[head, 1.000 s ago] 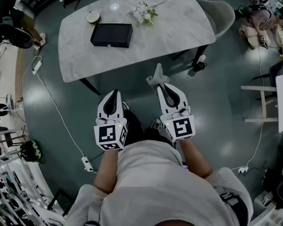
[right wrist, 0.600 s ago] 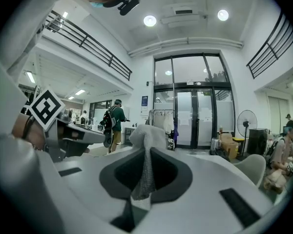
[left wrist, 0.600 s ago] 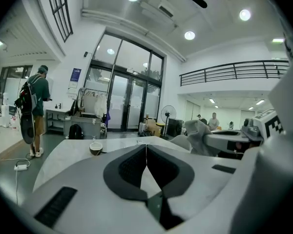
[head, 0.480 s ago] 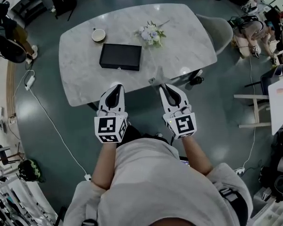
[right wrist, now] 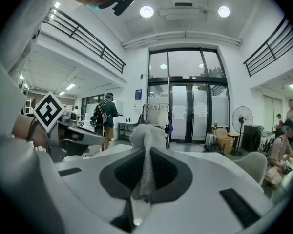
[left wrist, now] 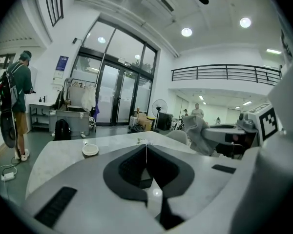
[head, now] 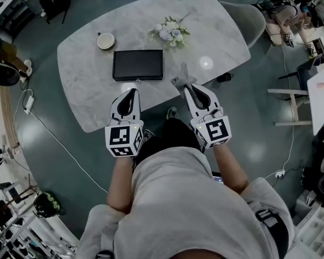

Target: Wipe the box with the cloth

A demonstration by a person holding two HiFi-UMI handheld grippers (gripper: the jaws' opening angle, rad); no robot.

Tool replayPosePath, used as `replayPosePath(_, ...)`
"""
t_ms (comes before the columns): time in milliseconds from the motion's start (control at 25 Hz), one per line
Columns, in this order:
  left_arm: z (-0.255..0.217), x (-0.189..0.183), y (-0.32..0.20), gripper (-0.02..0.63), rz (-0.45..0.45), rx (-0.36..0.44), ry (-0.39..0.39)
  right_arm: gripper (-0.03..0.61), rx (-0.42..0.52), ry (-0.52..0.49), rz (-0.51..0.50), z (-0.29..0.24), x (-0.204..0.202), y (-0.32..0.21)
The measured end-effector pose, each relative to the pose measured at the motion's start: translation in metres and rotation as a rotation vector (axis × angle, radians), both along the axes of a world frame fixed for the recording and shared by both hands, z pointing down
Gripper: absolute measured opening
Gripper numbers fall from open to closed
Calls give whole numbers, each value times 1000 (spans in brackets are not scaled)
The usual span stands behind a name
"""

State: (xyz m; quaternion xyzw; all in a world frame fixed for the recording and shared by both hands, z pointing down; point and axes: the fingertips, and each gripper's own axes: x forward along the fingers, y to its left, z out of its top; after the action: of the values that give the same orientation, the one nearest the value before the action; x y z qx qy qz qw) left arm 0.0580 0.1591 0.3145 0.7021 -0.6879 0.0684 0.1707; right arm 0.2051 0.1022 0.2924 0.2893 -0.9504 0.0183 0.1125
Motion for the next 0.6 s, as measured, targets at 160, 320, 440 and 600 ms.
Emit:
replayPosePath(160, 28, -10, -28, 25, -13, -75, -19, 43, -62, 11, -20, 30, -4, -31)
replayPosePath(320, 59, -19, -49, 25, -24, -161, -18, 43, -118, 47, -62, 64, -20, -53)
replayPosePath(440, 79, -21, -62, 25, -8, -226, -45, 43, -152, 88, -91, 92, -24, -71)
replayPosePath(600, 116, -28, -77, 25, -4, -322, -59, 43, -251, 110, -100, 138, -27, -83)
